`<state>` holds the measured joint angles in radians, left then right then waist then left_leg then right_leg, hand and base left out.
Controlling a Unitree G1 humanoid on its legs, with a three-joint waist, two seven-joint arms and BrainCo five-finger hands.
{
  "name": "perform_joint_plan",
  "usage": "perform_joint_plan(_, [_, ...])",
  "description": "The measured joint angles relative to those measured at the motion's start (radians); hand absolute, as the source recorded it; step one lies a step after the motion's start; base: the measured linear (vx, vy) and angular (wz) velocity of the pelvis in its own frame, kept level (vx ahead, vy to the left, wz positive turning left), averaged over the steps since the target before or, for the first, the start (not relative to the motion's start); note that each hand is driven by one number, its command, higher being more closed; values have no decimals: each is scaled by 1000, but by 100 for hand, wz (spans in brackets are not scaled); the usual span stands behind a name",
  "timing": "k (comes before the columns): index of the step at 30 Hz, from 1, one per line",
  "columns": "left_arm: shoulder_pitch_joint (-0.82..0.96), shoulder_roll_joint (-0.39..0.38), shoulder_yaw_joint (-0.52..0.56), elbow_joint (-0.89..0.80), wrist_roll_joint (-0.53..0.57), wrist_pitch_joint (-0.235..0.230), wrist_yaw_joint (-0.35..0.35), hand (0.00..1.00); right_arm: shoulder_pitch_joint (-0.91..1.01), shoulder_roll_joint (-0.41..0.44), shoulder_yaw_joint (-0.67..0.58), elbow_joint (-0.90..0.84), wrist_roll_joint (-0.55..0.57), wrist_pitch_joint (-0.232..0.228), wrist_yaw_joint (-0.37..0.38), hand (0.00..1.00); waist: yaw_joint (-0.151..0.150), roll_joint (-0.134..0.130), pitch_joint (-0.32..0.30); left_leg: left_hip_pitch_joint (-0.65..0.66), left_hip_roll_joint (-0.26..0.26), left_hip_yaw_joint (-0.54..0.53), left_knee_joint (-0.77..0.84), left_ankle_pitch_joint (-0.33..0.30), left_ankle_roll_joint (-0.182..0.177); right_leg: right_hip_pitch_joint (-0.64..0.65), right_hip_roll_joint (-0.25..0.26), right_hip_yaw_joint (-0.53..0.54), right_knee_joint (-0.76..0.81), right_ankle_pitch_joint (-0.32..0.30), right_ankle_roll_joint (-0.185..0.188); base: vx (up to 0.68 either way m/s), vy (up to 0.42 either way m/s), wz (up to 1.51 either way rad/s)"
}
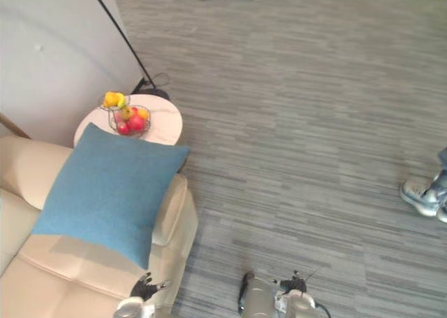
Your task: Pick up cushions and gather them together orderly.
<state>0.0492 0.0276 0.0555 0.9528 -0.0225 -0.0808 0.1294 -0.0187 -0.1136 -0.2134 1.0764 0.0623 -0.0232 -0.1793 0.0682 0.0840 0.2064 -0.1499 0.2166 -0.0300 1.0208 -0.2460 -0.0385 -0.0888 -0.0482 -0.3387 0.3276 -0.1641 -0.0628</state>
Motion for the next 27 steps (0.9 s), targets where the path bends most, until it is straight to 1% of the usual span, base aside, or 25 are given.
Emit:
perform_joint_plan(1, [-2,0,-6,-12,1,0,0,0,-8,7,0,7,9,1,-2,0,5,-13,9,-32,-21,53,-45,-30,7,66,-1,-11,-52,0,-1,349,-209,25])
perform_joint_plan(2, [-1,4,-13,-23,2,-3,-1,0,-9,8,-3,1,20,0,-9,0,8,-18,11,-66,-61,89,-150,-50,13,118,-1,-21,-105,-1,0,322,-191,24])
perform_joint_plan(3, [-1,3,-14,-24,2,-3,-1,0,-10,8,-6,0,21,-1,-11,0,9,-18,11,-77,-74,100,-191,-53,18,132,-1,-24,-120,-2,1,298,-141,24])
perform_joint_plan(4, [-3,3,-15,-32,2,-3,-1,0,-18,7,-15,-1,24,-3,-16,0,12,-17,11,-95,-114,141,-369,-48,22,165,2,-36,-164,-6,9,296,-89,23])
perform_joint_plan(5, [-1,0,-15,-36,1,-3,-2,0,-17,4,-18,0,25,-2,-18,0,15,-17,11,-94,-142,206,-560,-3,18,192,9,-46,-198,-13,19,370,-71,26])
perform_joint_plan(6, [0,-1,-15,-37,1,-3,-2,0,-15,4,-18,1,25,-2,-18,0,18,-13,9,-92,-147,258,-658,37,19,208,19,-52,-218,-16,26,323,-29,17])
perform_joint_plan(7, [-2,-3,-13,-37,-1,-3,-3,0,-14,6,-18,1,25,-1,-18,0,26,-12,8,-89,-148,301,-719,118,53,225,30,-54,-236,-20,34,364,6,-4])
perform_joint_plan(8, [-6,0,-14,-38,1,-4,-4,0,-13,15,-17,1,25,0,-18,0,43,-23,6,-72,-142,338,-747,183,70,241,32,-39,-247,-24,44,409,10,-20])
perform_joint_plan(9, [-13,15,-10,-37,1,-2,-6,0,-23,30,-17,1,25,0,-18,0,49,-48,2,-55,-155,370,-753,179,88,250,12,-23,-248,-31,63,414,9,-29])
perform_joint_plan(10, [-13,17,-3,-36,1,-2,-7,0,-25,34,-16,1,24,0,-17,0,49,-57,-1,-53,-159,375,-744,160,99,250,6,-15,-244,-33,74,426,10,-30])
perform_joint_plan(11, [-14,16,6,-33,0,-1,-9,0,-37,32,-7,1,17,-3,-12,0,48,-59,1,-42,-159,377,-720,124,112,243,-5,3,-201,-39,96,480,87,-20])
perform_joint_plan(12, [-13,17,16,-22,-1,0,-13,0,-39,32,-10,4,13,-2,-7,0,48,-58,0,-9,-165,376,-718,99,110,191,-33,19,-14,-65,143,477,107,-1])
perform_joint_plan(13, [-13,20,18,-14,-2,4,-14,0,-38,33,-11,3,12,-2,-5,0,45,-58,-1,22,-172,366,-727,93,109,149,-58,21,126,-61,158,395,107,33])
perform_joint_plan(15, [-10,21,11,-3,-16,10,-16,0,-14,31,-11,3,-5,-1,3,0,33,-59,0,93,-197,290,-759,76,112,32,-114,52,460,-25,245,367,29,106])
perform_joint_plan(16, [-6,31,-8,-1,-21,9,-22,0,3,32,-12,4,-6,1,6,0,28,-60,1,145,-215,224,-784,73,115,2,-141,54,550,-63,209,387,-5,137])
perform_joint_plan(18, [-2,26,-6,-3,-21,9,-23,0,7,32,-14,-1,-4,0,7,0,27,-61,0,196,-229,160,-809,73,115,-24,-145,78,512,-100,182,365,-63,137])
perform_joint_plan(19, [-1,20,-5,-4,-21,9,-22,0,2,34,-14,-10,-4,-7,7,0,26,-63,0,208,-237,100,-811,73,115,-54,-121,141,440,-114,168,291,-85,128])
perform_joint_plan(20, [-1,19,-5,-4,-21,9,-22,0,2,34,-14,-14,-3,-8,7,0,26,-63,-1,210,-239,77,-811,73,115,-63,-107,171,411,-117,165,242,-136,132])
perform_joint_plan(21, [-3,18,-5,-8,-21,8,-22,0,6,35,-15,-29,-3,-7,7,0,23,-62,-2,208,-245,21,-809,70,111,-88,-74,255,348,-118,164,161,-166,140])
perform_joint_plan(22, [-4,10,-5,-20,-21,7,-19,0,21,37,-17,-47,-1,-12,7,0,18,-60,-7,188,-247,-54,-794,49,93,-123,-32,364,304,-119,164,224,-284,205])
perform_joint_plan(23, [-8,10,1,-25,-21,5,-15,0,35,41,-20,-52,12,-14,6,0,15,-70,-6,164,-261,-132,-754,32,70,-137,9,504,253,-115,172,170,-290,186])
perform_joint_plan(24, [-8,10,4,-26,-21,5,-12,0,44,48,-21,-60,26,-14,7,0,15,-71,-7,157,-269,-161,-737,23,59,-132,16,545,222,-106,172,194,-444,220])
perform_joint_plan(25, [1,24,6,-39,-21,1,-2,0,79,75,-42,-80,46,-15,3,0,20,-110,-12,150,-312,-222,-707,-4,20,-99,-19,589,114,-49,169,134,-414,155])
perform_joint_plan(26, [1,14,6,-33,-21,2,1,0,79,76,-50,-79,56,-14,5,0,22,-103,-10,149,-304,-241,-698,-12,14,-91,-20,553,130,-52,161,106,-403,156])
perform_joint_plan(27, [13,-4,7,-38,-21,-1,1,0,83,76,-57,-82,58,-15,3,0,32,-76,-34,137,-278,-237,-688,-14,8,-75,-14,505,114,-59,147,53,-238,106])
